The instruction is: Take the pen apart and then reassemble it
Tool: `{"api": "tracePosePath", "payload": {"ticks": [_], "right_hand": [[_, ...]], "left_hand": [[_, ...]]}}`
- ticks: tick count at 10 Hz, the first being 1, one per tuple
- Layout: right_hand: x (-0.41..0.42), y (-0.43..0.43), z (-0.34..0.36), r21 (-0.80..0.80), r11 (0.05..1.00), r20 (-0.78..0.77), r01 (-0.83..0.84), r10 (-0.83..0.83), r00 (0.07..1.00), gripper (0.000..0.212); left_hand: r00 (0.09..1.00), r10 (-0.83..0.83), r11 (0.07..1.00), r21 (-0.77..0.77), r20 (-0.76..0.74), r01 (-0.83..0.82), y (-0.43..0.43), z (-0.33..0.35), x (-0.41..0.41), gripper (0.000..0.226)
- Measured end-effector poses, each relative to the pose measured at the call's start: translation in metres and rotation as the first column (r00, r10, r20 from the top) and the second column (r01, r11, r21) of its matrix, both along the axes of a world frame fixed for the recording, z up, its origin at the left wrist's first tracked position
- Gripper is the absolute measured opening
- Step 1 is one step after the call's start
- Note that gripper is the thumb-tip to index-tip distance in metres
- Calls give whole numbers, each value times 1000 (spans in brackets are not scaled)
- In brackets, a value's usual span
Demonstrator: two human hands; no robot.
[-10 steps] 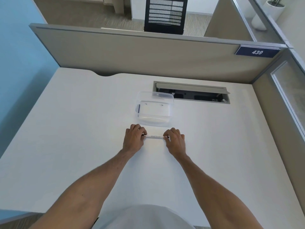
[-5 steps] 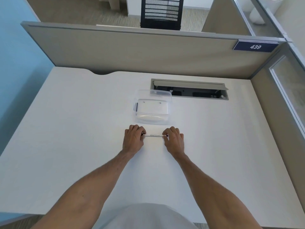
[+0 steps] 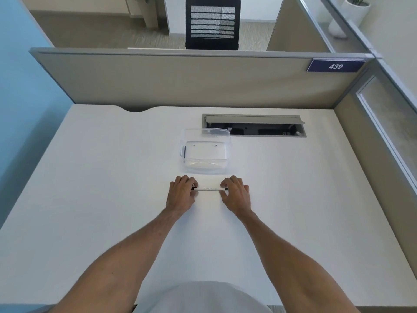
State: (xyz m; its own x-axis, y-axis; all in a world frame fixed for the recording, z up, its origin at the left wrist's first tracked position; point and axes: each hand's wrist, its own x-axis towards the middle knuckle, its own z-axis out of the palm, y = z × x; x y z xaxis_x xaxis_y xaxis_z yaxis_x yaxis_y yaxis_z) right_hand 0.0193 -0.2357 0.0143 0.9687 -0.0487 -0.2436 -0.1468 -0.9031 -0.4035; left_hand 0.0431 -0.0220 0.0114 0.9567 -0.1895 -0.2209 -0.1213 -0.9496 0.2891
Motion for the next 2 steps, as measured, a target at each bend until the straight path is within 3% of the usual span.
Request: {"api": "tracePosePath", "payload": {"ticks": [2], "right_hand": [[-7,1,2,-37,999,81,14,-11,997,33]], "left_hand": [[996,-27,1000,-2,82,27,-1,6,-2,35]]}}
